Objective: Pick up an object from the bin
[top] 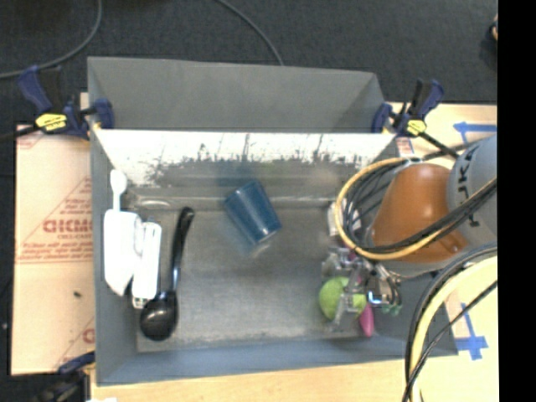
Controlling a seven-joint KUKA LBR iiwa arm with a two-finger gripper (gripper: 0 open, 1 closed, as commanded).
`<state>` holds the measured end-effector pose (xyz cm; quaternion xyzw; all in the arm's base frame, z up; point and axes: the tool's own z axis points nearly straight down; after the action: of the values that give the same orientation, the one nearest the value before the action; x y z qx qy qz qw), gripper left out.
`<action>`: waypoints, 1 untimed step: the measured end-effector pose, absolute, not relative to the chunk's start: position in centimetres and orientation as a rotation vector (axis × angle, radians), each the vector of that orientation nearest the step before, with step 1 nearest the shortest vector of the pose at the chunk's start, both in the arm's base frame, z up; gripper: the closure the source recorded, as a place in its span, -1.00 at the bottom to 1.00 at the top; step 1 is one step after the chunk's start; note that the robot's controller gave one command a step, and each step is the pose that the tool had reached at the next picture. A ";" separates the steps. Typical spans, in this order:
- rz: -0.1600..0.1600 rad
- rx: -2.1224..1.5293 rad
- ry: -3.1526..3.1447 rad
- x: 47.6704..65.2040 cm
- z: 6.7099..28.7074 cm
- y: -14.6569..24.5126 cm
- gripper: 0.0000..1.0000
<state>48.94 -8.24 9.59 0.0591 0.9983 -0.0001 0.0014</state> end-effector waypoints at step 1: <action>0.000 0.682 3.065 49.1 15.5 -8.7 -1.00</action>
Offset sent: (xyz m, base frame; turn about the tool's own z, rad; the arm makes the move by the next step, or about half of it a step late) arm 0.0072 -0.0321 0.0065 0.2064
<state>49.11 -8.74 15.47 0.2173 0.9761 -0.0001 0.0009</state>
